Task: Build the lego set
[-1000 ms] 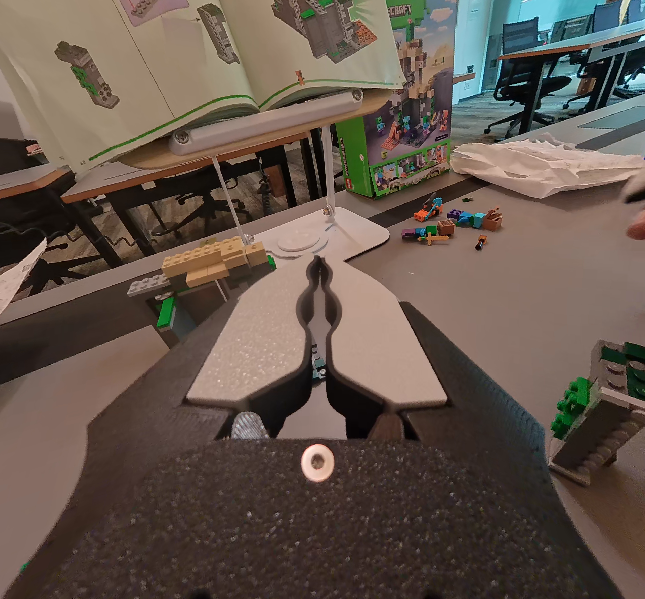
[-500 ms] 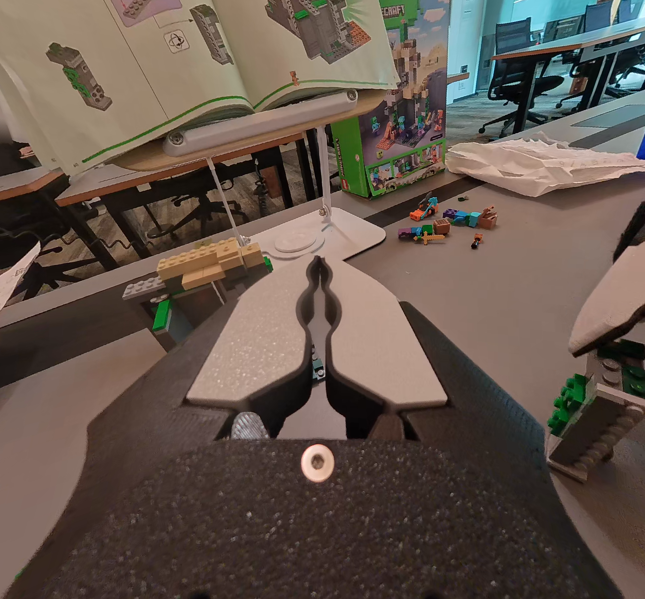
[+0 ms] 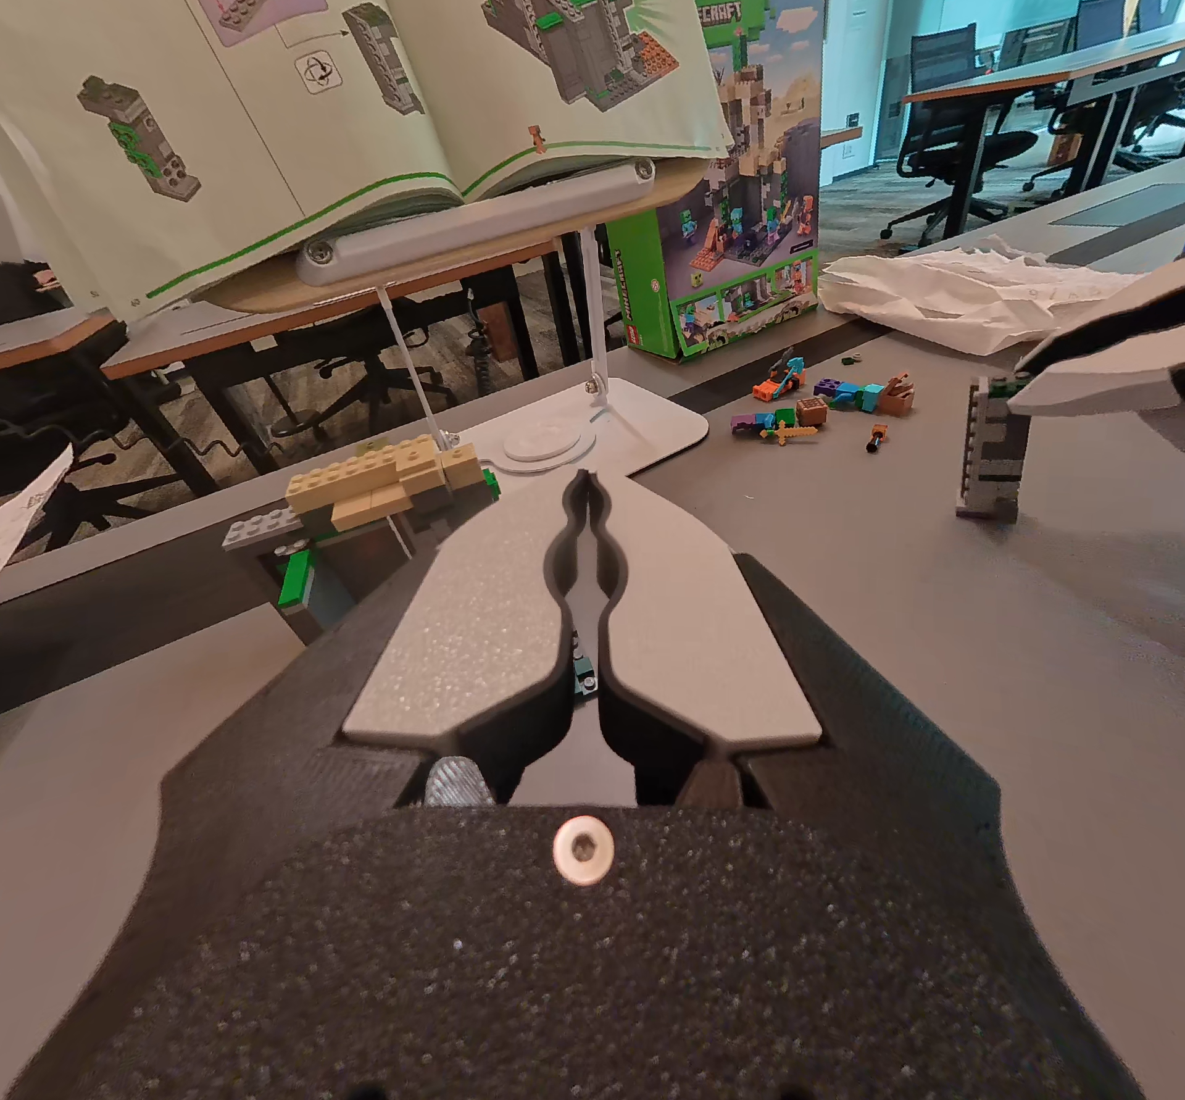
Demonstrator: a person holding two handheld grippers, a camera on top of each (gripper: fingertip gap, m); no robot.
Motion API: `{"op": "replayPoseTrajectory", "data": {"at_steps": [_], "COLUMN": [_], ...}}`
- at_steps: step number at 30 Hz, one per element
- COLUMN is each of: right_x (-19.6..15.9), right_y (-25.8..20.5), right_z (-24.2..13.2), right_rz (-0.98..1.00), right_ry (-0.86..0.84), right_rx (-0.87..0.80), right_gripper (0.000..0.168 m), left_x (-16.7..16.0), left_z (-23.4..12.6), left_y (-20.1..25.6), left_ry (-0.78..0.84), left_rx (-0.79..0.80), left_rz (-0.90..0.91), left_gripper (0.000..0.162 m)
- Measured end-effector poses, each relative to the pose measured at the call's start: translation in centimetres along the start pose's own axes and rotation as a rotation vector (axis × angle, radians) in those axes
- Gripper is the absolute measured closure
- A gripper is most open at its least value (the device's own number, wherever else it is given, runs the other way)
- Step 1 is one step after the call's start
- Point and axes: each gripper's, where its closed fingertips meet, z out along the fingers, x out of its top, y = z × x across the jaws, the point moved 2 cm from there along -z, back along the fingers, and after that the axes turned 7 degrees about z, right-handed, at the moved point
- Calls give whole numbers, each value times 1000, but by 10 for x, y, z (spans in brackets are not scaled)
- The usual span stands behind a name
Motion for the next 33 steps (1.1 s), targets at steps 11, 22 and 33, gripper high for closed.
{"op": "replayPoseTrajectory", "data": {"at_steps": [11, 22, 33], "right_x": [0, 5, -8], "right_y": [3, 3, 12], "right_z": [2, -4, -13], "right_rz": [64, 68, 155], "right_ry": [9, 41, -32], "right_rx": [9, 23, 125], "right_gripper": [149, 143, 119], "left_x": [0, -1, -3], "left_z": [0, 0, 1], "left_y": [0, 0, 2], "left_ry": [1, -3, -13], "left_rx": [0, -1, -7], "left_rz": [1, 0, 8], "left_gripper": [162, 162, 162]}}
